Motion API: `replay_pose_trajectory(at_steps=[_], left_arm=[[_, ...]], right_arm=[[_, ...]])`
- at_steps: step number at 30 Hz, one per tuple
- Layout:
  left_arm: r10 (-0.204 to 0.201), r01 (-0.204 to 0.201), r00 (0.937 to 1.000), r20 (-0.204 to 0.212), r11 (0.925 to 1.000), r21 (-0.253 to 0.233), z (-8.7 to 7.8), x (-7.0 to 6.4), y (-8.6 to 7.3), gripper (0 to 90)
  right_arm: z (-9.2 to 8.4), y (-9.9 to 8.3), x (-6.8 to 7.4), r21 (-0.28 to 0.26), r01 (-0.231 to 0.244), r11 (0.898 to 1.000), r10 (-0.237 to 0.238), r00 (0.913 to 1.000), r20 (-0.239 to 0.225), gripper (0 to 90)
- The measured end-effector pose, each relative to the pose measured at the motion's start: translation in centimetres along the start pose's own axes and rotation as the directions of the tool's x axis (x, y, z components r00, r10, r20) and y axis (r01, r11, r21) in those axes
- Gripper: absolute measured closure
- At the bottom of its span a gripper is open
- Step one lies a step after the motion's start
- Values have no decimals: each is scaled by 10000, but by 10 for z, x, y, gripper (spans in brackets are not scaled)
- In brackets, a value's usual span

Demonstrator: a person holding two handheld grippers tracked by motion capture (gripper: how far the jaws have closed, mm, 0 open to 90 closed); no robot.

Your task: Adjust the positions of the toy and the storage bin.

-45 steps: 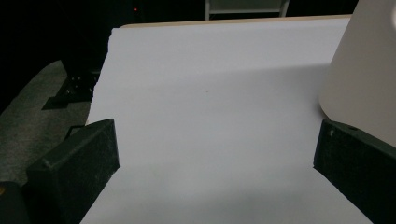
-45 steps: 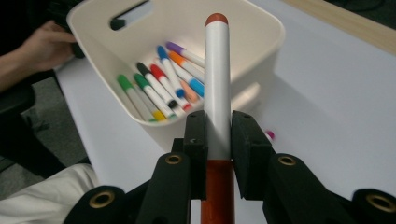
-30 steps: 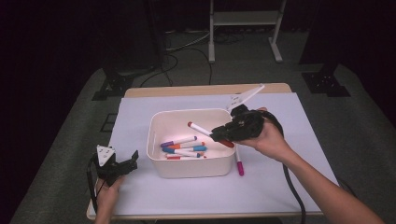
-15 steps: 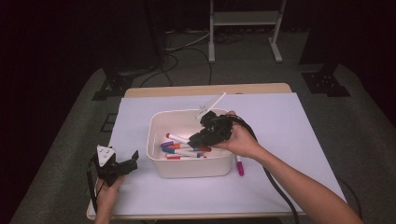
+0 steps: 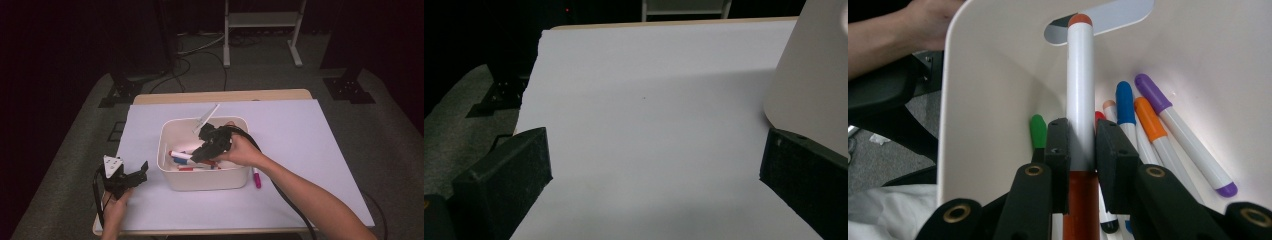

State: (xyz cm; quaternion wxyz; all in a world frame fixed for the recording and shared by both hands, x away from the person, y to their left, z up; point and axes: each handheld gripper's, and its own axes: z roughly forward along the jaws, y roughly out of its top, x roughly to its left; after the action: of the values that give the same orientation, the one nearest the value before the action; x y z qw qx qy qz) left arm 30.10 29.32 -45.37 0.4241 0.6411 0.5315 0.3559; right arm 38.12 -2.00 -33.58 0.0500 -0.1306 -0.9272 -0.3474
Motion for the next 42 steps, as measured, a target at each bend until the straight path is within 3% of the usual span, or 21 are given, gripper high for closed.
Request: replay_pose_trajectory(at_steps=[8, 12, 17, 21, 31, 39, 42], left_arm=[[-28, 28, 10000, -12, 10000, -1, 0, 0, 0, 0], [-41, 41, 10000, -21, 10000, 10, 0, 0, 0, 0], [-23, 23, 10000, -10, 10000, -9, 0, 0, 0, 0], [-35, 35, 10000, -9, 10000, 1, 0, 0, 0, 0], [42, -42, 10000, -7, 10000, 1, -1, -1, 0, 0], [71, -71, 10000, -31, 10000, 8, -1, -1, 0, 0], [72, -72, 10000, -33, 10000, 35, -1, -1, 0, 0]], right_arm=[[12, 2, 0, 582, 144, 9982, -140, 9999, -69, 751], [17, 1, 1, 1039, 240, 9943, -254, 9996, 128, 689], [10, 3, 4, 773, 157, 9969, -183, 9993, 339, 687], [-6, 3, 5, 315, 52, 9995, -64, 9993, 373, 672], [-69, -16, 8, -639, -240, 9977, 305, 9943, 1022, 613], [-116, -48, 5, -1158, -662, 9911, 855, 9816, 1710, 564], [-136, -66, 4, -1408, -975, 9852, 1257, 9701, 2075, 546]])
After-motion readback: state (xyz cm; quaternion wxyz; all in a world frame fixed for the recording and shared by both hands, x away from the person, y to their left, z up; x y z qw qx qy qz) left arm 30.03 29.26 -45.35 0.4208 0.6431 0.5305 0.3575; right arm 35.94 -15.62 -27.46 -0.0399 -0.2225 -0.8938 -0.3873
